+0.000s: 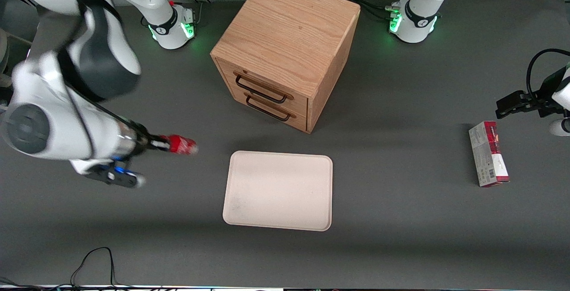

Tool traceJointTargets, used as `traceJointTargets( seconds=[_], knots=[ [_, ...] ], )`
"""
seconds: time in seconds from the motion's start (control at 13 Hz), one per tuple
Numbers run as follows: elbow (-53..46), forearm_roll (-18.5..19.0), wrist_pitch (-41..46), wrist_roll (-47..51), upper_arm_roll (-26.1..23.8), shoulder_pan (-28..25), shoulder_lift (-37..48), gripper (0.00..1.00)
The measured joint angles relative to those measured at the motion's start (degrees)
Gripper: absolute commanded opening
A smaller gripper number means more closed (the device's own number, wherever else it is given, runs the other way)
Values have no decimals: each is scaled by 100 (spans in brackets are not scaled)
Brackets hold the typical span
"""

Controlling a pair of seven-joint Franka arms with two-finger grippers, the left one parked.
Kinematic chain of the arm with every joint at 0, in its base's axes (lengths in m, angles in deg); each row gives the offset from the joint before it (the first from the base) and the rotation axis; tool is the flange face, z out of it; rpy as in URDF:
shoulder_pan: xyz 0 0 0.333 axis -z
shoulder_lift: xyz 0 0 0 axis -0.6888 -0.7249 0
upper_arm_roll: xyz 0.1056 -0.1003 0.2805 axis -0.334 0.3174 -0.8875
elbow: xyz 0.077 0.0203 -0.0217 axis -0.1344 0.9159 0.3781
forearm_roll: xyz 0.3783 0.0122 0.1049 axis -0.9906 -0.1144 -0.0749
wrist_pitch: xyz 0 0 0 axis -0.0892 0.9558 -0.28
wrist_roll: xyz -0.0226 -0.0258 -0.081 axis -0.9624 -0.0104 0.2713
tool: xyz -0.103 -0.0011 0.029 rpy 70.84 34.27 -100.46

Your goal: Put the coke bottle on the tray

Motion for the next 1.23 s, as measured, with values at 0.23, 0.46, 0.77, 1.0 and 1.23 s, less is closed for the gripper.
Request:
traceJointTargets(
  seconds=[0.23,0.46,0.77,1.0,1.23],
  knots=[
    [-278,294,-864,947,-9,-501,-721,0],
    [-360,357,-1287,1317,-5,-576,-1031,0],
    [-368,513,-1981,1595,-5,-584,-1348,0],
    [-385,519,-2214,1729,-6,-603,-1490,0],
    [-404,522,-2319,1842,-6,-625,-1547,0]
  ],
)
